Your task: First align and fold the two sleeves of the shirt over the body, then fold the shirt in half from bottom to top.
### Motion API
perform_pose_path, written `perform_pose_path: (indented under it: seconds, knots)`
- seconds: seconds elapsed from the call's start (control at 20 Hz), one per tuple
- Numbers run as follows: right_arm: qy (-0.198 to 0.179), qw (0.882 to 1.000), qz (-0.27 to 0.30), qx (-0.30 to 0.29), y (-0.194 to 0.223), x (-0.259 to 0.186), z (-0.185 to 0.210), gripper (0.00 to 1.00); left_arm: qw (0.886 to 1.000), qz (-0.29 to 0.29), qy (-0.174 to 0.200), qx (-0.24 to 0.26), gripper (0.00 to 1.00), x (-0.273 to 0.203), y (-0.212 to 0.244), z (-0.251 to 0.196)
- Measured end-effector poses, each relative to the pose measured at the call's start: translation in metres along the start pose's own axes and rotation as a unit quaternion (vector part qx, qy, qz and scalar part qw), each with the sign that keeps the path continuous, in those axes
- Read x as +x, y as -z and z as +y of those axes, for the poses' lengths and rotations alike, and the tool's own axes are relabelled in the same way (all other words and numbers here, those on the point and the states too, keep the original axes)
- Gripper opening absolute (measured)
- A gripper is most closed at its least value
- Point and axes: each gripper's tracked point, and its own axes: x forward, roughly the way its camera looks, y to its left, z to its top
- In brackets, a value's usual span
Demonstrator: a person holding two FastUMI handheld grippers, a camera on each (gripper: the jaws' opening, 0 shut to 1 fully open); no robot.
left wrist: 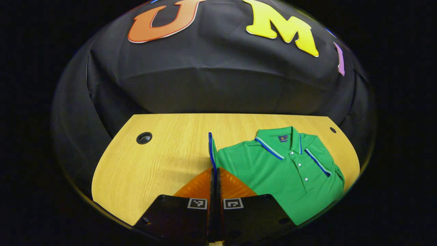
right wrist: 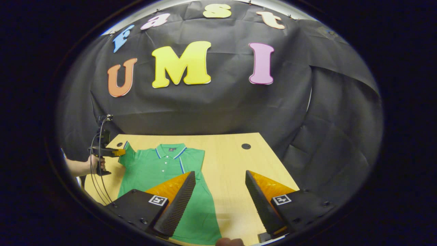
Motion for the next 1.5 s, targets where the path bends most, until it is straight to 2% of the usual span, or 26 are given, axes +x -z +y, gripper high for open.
perform_pose_path:
  seconds: [0.15,0.2,0.25,0.4,0.5,0.6,0.65,0.7,0.85,0.9,0.95,1.0,1.25,1.3,1.5]
  knots:
    - [0.008,1.0,-0.008,0.012,-0.001,-0.008,-0.012,0.95,1.0,-0.001,0.013,0.008,0.03,-0.006,-0.01,-0.032]
    - [0.011,1.0,-0.01,0.016,0.0,-0.01,-0.014,0.92,1.0,-0.001,0.018,0.009,0.03,-0.007,-0.012,-0.043]
    - [0.013,1.0,-0.012,0.02,-0.001,-0.014,-0.018,0.95,1.0,0.0,0.022,0.011,0.03,-0.006,-0.013,-0.055]
    - [0.022,0.999,-0.018,0.03,0.001,-0.022,-0.026,0.95,0.999,0.001,0.035,0.013,0.03,-0.003,-0.013,-0.086]
    - [0.026,0.999,-0.02,0.037,0.003,-0.027,-0.031,0.95,0.998,0.004,0.062,0.003,0.04,-0.003,-0.011,-0.112]
    - [0.028,0.999,-0.022,0.037,0.008,-0.034,-0.032,0.95,0.997,0.012,0.074,0.013,0.11,-0.001,-0.003,-0.128]
    - [0.027,0.999,-0.022,0.037,0.009,-0.034,-0.031,0.95,0.997,0.012,0.074,0.023,0.28,-0.006,-0.003,-0.13]
    - [0.026,0.999,-0.021,0.037,0.01,-0.034,-0.03,0.95,0.997,0.008,0.075,0.031,0.32,-0.01,-0.001,-0.132]
    - [0.014,0.999,-0.022,0.033,0.01,-0.032,-0.018,0.95,0.997,0.001,0.067,0.041,1.0,-0.031,0.0,-0.132]
    - [0.007,0.999,-0.024,0.027,0.01,-0.032,-0.013,0.92,0.997,-0.004,0.066,0.04,1.0,-0.042,-0.002,-0.132]
    - [-0.001,1.0,-0.024,0.021,0.011,-0.031,-0.007,0.95,0.997,-0.01,0.064,0.036,1.0,-0.054,-0.004,-0.131]
    - [-0.009,1.0,-0.023,0.015,0.011,-0.03,-0.001,0.92,0.997,-0.015,0.064,0.03,1.0,-0.066,-0.005,-0.129]
    - [-0.052,0.998,-0.022,-0.021,0.011,-0.022,0.024,0.92,0.998,-0.036,0.054,-0.005,1.0,-0.135,0.0,-0.111]
    - [-0.06,0.998,-0.019,-0.032,0.014,-0.02,0.027,0.95,0.998,-0.037,0.052,-0.01,1.0,-0.149,0.005,-0.106]
    - [-0.097,0.993,0.0,-0.062,0.033,-0.017,0.038,0.92,0.999,-0.026,0.022,0.011,1.0,-0.194,0.041,-0.075]
